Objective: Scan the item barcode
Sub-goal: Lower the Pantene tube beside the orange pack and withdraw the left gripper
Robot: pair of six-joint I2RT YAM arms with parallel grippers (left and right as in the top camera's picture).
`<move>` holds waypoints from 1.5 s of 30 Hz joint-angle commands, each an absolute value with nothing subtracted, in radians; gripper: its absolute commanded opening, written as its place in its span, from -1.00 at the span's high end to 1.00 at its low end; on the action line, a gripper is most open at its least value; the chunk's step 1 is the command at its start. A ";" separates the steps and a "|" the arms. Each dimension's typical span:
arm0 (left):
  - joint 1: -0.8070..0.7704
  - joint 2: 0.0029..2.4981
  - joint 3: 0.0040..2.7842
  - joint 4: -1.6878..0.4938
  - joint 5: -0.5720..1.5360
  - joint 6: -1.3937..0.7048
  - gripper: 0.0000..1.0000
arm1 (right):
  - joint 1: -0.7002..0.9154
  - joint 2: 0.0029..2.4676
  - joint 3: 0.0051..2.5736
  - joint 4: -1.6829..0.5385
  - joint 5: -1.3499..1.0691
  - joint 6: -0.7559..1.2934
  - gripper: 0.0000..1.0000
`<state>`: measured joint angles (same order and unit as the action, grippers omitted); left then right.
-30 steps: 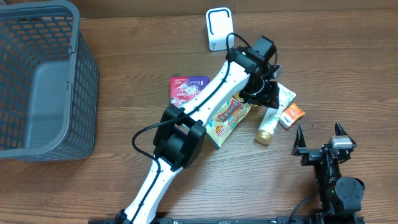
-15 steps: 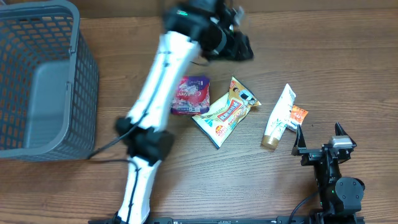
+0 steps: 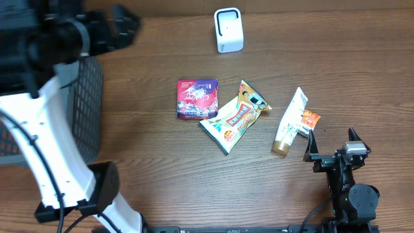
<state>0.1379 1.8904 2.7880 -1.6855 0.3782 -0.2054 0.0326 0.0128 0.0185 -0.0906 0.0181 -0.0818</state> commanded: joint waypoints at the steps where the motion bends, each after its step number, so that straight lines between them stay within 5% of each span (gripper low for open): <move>1: 0.297 1.860 2.776 -1.690 0.371 -0.180 -1.00 | 0.027 0.003 0.008 -0.084 0.024 -0.080 -1.00; 10: 0.507 1.718 2.516 -1.690 0.476 -0.095 -1.00 | 0.027 0.003 0.008 -0.072 0.000 -0.078 -1.00; 18: 0.590 1.505 2.175 -1.689 0.465 -0.082 -0.99 | 0.027 0.003 0.008 0.110 -0.719 -0.030 -1.00; 24: 0.589 1.477 2.138 -1.689 0.464 -0.110 -0.99 | 0.026 0.003 0.026 0.323 -0.788 0.162 -1.00; 28: 0.589 1.480 2.138 -1.689 0.464 -0.135 -0.99 | 0.015 0.028 0.162 0.242 -0.787 0.183 -1.00; 37: 0.589 1.482 2.138 -1.689 0.464 -0.135 -1.00 | -0.028 0.476 0.705 -0.204 -0.959 0.120 -1.00; 45: 0.589 1.482 2.138 -1.689 0.464 -0.135 -1.00 | -0.012 0.822 0.843 0.105 -1.435 0.383 -1.00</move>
